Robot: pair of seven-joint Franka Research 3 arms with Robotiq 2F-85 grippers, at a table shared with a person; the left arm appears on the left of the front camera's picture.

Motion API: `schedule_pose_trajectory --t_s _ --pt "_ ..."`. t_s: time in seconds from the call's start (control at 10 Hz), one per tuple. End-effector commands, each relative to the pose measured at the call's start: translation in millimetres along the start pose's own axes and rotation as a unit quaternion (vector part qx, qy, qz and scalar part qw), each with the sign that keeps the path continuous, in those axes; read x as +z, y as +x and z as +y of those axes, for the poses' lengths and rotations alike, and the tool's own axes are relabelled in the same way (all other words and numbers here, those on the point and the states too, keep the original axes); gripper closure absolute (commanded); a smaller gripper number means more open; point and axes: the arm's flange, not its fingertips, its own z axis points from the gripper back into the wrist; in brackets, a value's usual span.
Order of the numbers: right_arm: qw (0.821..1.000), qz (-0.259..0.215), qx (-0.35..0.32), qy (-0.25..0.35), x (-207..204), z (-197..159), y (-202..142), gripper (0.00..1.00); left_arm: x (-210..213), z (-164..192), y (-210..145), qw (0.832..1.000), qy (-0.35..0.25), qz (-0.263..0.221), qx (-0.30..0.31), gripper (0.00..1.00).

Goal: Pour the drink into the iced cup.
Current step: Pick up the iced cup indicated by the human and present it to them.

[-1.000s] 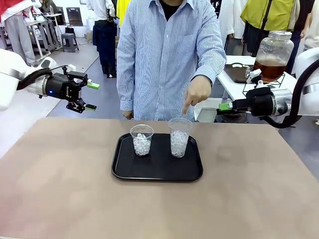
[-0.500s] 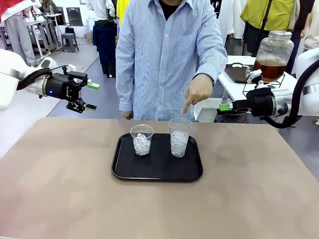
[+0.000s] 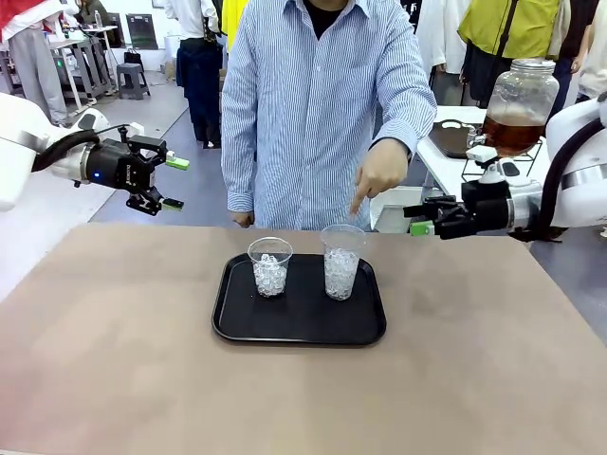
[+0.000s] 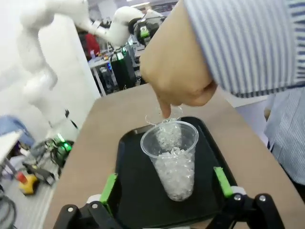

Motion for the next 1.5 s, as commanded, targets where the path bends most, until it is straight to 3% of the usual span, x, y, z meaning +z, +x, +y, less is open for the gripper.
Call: schedule_pose_trajectory --t_s 0.0,0.2,0.8,1.4 --pt "0.999 -0.004 0.047 0.001 -12 -7 -19 0.00 0 -1 0 1.000 -0.001 -0.001 -0.001 0.00" --pt "0.997 -0.001 0.067 0.028 -20 -14 -26 0.00 0 -1 0 1.000 -0.001 -0.001 -0.001 0.00" --pt "0.999 0.001 0.050 0.018 -16 -10 -31 0.00 0 -1 0 1.000 -0.001 -0.001 -0.001 0.00" --pt "0.994 -0.071 0.073 0.026 -51 -46 -69 0.00 0 -1 0 1.000 -0.001 -0.001 -0.001 0.00"
